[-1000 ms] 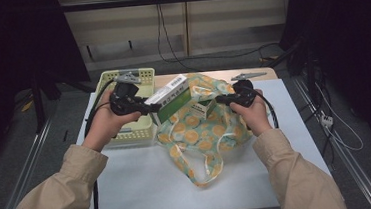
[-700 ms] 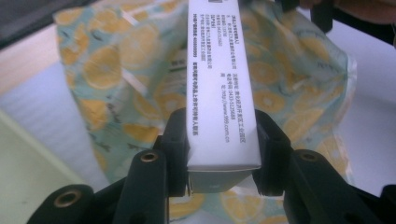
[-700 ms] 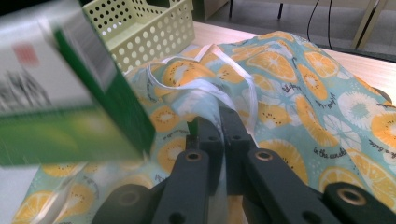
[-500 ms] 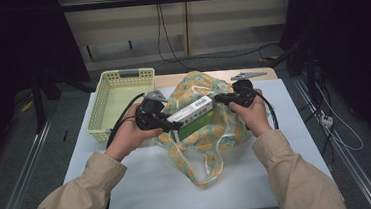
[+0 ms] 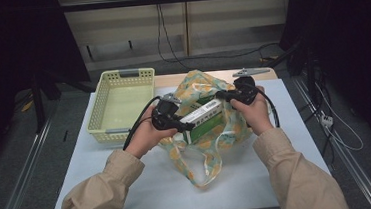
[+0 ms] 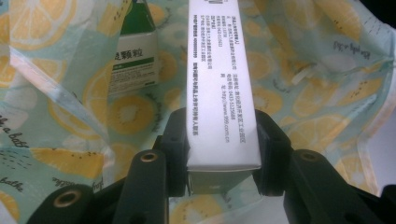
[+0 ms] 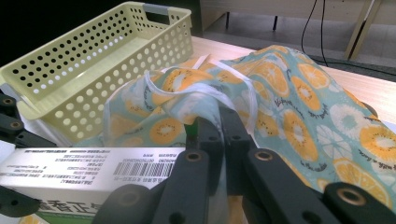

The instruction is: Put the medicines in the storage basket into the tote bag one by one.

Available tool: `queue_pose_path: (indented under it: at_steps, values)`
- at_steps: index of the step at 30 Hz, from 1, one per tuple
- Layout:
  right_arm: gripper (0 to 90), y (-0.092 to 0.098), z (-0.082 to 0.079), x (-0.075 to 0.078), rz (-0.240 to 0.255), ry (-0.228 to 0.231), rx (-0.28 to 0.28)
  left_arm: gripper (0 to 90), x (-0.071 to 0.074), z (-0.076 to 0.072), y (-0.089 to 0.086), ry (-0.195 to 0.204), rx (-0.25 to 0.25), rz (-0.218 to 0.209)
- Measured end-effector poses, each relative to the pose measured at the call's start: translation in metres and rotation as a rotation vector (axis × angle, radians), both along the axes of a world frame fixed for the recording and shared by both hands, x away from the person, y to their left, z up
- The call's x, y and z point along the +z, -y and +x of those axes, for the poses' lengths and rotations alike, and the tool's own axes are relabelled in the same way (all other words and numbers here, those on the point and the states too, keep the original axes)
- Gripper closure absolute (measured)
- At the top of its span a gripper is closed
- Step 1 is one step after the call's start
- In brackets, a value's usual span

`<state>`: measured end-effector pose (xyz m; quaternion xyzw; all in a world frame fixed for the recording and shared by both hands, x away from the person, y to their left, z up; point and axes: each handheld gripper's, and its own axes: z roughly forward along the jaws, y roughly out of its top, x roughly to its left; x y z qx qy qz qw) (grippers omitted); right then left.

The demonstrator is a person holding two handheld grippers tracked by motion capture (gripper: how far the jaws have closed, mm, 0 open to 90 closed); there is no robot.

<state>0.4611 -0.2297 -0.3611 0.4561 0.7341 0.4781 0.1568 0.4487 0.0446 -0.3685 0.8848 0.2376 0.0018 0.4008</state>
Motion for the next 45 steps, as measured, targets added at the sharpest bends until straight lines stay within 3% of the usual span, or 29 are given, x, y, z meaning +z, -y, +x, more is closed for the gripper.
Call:
queue_pose_path:
  at_steps: [7, 17, 23, 30, 32, 33, 36, 37, 38, 39, 40, 45]
  values:
    - [89.8, -0.001, 0.002, 0.012, 0.003, 0.015, -0.004, 62.8, -0.006, 0.006, 0.006, 0.001, 0.024, 0.023]
    - [89.8, 0.001, -0.001, 0.019, 0.011, 0.027, -0.006, 62.7, -0.012, 0.026, 0.037, 0.009, 0.073, -0.025]
    - [89.8, 0.004, -0.003, 0.021, 0.021, 0.034, -0.009, 62.7, -0.016, 0.037, 0.052, 0.014, 0.094, -0.004]
    - [89.8, 0.003, -0.004, 0.021, 0.018, 0.037, -0.007, 62.7, -0.024, 0.049, 0.063, 0.005, 0.113, -0.02]
    - [89.7, 0.002, -0.005, 0.02, 0.025, 0.034, -0.008, 62.6, -0.024, 0.053, 0.07, 0.013, 0.127, -0.04]
    - [89.7, 0.002, -0.005, 0.021, 0.018, 0.034, -0.006, 62.5, -0.025, 0.053, 0.074, 0.039, 0.163, -0.042]
    - [89.7, 0.003, -0.007, 0.021, 0.018, 0.035, -0.012, 61.2, -0.03, 0.059, 0.082, 0.07, 0.16, -0.076]
    - [89.6, 0.004, -0.007, 0.021, 0.016, 0.032, -0.018, 56.0, -0.032, 0.06, 0.084, 0.062, 0.159, -0.089]
    - [89.6, 0.004, -0.007, 0.02, 0.014, 0.027, -0.021, 44.2, -0.033, 0.06, 0.086, 0.061, 0.179, -0.081]
    - [89.6, 0.005, -0.008, 0.019, 0.019, 0.027, -0.02, 30.8, -0.033, 0.058, 0.085, 0.059, 0.191, -0.055]
    - [89.6, 0.004, -0.008, 0.017, 0.017, 0.023, -0.018, 24.0, -0.032, 0.057, 0.083, 0.044, 0.183, -0.044]
    - [89.6, 0.003, -0.009, 0.012, 0.028, 0.02, -0.007, 19.6, -0.027, 0.04, 0.059, 0.035, 0.14, -0.035]
